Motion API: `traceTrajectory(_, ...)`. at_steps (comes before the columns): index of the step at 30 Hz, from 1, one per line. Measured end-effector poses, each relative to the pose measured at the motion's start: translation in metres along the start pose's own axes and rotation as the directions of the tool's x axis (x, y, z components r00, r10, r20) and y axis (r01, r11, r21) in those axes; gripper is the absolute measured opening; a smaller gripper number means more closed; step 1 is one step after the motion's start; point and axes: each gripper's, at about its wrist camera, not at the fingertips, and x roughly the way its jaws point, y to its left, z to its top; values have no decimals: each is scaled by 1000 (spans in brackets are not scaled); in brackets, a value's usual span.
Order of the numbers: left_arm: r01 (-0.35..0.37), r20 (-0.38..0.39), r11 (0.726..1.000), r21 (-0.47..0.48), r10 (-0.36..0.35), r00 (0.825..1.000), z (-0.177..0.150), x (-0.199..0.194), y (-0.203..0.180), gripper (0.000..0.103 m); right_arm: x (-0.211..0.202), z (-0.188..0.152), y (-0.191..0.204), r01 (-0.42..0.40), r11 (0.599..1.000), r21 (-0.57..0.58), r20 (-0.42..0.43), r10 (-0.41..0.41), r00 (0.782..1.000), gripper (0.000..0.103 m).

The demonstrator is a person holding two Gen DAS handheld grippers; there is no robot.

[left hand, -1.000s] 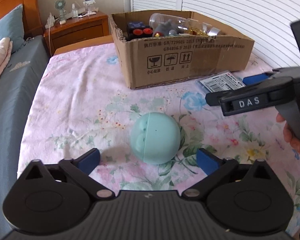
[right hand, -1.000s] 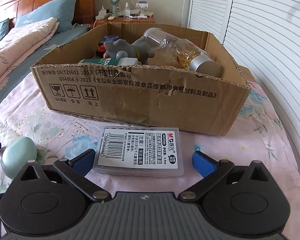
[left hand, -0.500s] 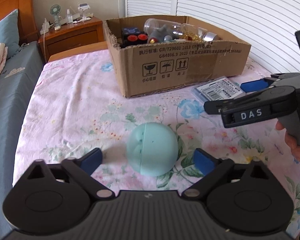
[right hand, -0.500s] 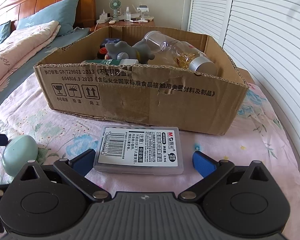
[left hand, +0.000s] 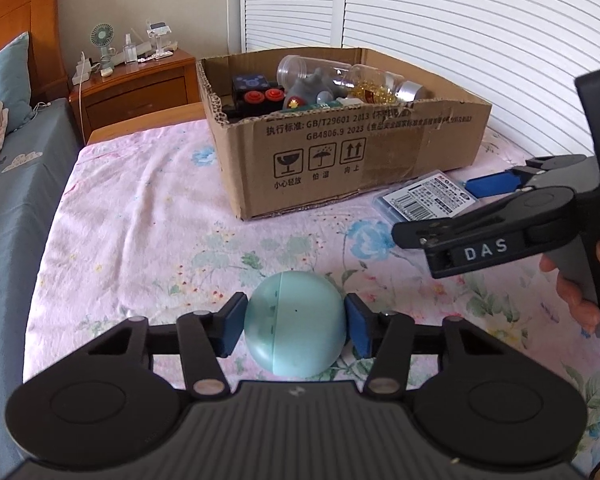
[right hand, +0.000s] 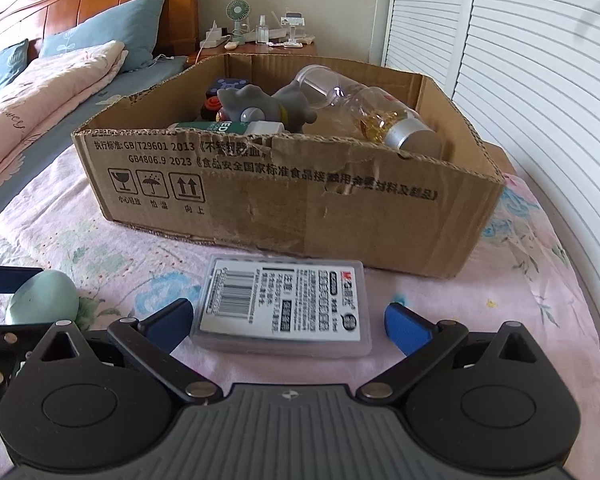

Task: Organize rigid objects
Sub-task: 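Close the right gripper on the clear lead case while left holds the green egg, then drop the green egg into the box with left gripper while right carries the lead case in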

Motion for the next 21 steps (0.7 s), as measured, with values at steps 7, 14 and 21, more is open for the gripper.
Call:
traceTrajectory(7, 17, -17, 1000, 4, -17, 1000, 3, 0, 2, 52, -1, 6, 4, -7, 999, -45, -7, 6, 1000, 94)
traceTrajectory(14, 85, -68, 996, 33, -82, 994, 13, -2, 4, 52, -16, 10, 3, -70, 993, -100, -31, 67, 997, 93)
traceTrajectory(21, 102, -69, 989, 104, -95, 993, 30, -18, -3, 52, -41, 17, 1, -95, 981, -172, -36, 90, 995, 93)
